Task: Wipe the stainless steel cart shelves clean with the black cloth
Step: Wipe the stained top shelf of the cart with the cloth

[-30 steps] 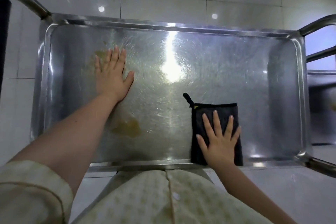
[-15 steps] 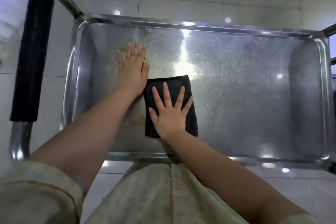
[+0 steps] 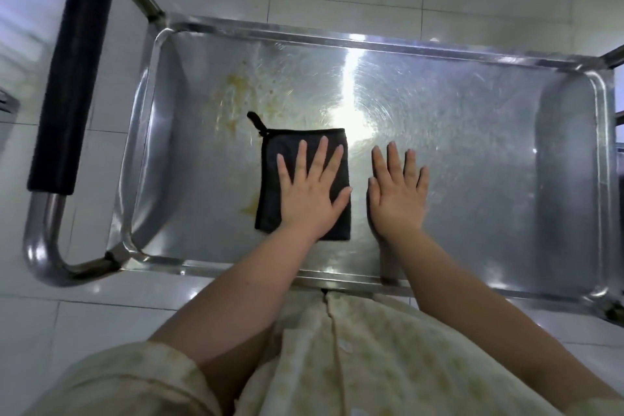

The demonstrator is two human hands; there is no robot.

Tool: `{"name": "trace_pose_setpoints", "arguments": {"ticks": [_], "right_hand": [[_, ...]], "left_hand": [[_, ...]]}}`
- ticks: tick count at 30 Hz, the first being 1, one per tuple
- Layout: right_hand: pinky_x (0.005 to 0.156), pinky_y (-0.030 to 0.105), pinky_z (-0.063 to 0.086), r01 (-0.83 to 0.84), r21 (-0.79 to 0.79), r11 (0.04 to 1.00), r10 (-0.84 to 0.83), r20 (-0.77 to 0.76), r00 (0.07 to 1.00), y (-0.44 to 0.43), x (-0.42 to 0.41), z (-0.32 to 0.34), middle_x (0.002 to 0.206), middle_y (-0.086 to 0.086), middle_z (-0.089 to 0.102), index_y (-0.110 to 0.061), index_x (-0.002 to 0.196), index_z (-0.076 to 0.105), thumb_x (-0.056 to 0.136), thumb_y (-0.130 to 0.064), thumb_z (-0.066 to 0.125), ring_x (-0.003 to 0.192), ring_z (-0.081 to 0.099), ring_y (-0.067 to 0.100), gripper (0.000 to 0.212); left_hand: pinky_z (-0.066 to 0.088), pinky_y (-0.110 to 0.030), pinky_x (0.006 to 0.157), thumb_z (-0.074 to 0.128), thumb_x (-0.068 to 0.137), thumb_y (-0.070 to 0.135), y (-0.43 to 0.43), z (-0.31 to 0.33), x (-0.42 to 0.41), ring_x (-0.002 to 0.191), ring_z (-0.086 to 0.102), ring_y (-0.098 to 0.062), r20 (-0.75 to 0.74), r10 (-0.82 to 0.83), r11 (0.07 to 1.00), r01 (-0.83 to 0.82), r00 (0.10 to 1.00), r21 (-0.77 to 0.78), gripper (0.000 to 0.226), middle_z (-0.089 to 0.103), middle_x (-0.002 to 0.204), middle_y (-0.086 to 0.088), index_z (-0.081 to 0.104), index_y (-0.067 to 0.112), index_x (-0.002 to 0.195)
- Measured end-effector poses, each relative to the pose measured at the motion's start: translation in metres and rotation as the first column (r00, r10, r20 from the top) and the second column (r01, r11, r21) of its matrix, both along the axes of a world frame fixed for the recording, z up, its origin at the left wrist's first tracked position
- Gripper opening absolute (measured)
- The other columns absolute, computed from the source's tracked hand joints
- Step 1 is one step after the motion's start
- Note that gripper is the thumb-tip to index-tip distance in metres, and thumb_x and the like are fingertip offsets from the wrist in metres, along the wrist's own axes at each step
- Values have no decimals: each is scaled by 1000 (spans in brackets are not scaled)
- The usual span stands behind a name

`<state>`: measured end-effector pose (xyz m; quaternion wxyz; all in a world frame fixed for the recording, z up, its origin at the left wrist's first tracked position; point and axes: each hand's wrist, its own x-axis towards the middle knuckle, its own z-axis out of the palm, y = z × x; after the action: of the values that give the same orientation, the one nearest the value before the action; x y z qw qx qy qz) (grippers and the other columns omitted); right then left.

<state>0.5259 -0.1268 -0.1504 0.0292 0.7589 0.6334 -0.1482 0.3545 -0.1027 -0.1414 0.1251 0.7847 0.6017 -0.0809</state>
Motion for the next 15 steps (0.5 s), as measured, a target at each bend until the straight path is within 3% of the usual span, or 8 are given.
{"name": "trace_pose_setpoints", "arguments": {"ticks": [5, 8, 12, 15], "right_hand": [[119, 51, -4, 4, 12, 1000, -4, -1, 1000, 1, 0, -4, 164, -6, 1, -36, 155, 2, 101, -40, 11, 150, -7, 26, 55], [118, 52, -8, -1, 22, 1000, 1, 0, 1000, 1, -5, -5, 164, -5, -1, -35, 155, 0, 101, -40, 10, 150, -8, 27, 55], [118, 54, -9, 4, 26, 1000, -4, 2, 1000, 1, -9, -3, 164, -2, -3, -32, 155, -2, 101, -37, 13, 149, -9, 32, 56], [117, 55, -11, 7, -14, 1000, -6, 18, 1000, 2, -9, -1, 164, -2, -11, -34, 153, -12, 101, -38, 11, 149, -14, 32, 57]], "left_hand": [[-11, -71, 107, 8, 89, 73, 31, -4, -112, 148, -9, -30, -47, 227, 973, -224, 973, 59, 69, -11, 163, 9, -14, 47, 149], [-5, -72, 108, 7, 88, 74, 36, 0, -152, 149, -6, -31, -79, 276, 961, -272, 958, 58, 69, -5, 163, 9, -11, 48, 149], [-6, -73, 106, 12, 90, 70, 31, -1, -126, 148, -6, -36, -71, 255, 966, -251, 964, 55, 68, -7, 163, 9, -10, 47, 150], [-6, -76, 105, 16, 90, 66, 24, -1, -67, 148, -8, -36, -33, 117, 993, -116, 993, 30, 67, -10, 162, 11, -5, 46, 151]]}}
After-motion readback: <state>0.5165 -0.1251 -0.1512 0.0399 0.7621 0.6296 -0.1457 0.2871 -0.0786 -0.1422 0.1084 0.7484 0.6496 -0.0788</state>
